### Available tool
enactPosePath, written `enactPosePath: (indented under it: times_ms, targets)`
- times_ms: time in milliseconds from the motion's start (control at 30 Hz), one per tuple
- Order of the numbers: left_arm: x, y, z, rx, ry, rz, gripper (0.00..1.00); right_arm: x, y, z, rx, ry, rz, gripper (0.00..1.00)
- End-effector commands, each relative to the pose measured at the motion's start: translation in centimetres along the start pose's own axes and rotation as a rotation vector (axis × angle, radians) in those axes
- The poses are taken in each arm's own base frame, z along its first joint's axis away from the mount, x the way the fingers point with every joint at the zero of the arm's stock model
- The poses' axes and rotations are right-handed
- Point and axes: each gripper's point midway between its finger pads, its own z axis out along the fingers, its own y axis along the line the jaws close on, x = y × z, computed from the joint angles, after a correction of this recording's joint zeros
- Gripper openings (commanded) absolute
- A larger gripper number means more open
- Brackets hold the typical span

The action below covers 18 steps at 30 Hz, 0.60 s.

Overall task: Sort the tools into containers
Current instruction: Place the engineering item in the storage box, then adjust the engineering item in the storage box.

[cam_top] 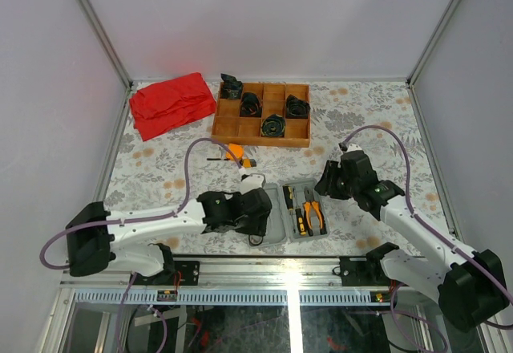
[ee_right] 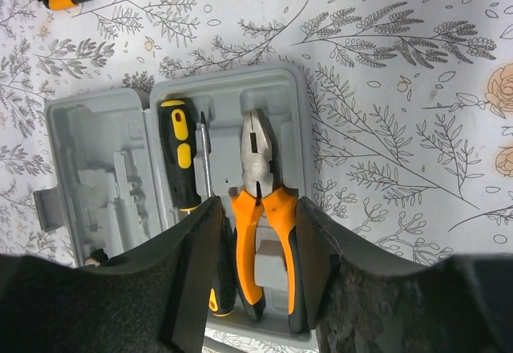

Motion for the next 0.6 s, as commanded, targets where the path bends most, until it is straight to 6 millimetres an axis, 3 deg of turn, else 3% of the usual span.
enactPosePath:
  times_ms: [0,267,400,567]
  targets:
    - [-2.0,0.1,-0.8,0.041,-0.109,-0.062,0.55,-1.8,0.7,-0.6,-0.020,-0.068,-0.025,0.49]
    - [-2.3,1.2,-0.6,0.219,-0.128,-0.187,0.51,-2.0,3.7,-1.5,-0.129,-0.058,0.039,0.41]
    - [-2.0,1.7,-0.2,0.253,-0.113,-0.190,0.49,-0.1,6.5,-1.3,-0.179,-0.010,-0.028,0.39]
    - [-1.1,1.4,0.4,0.282,-0.078,-0.178,0.47,3.8,11.2,-0.8,-0.307,0.090,-0.113,0.37]
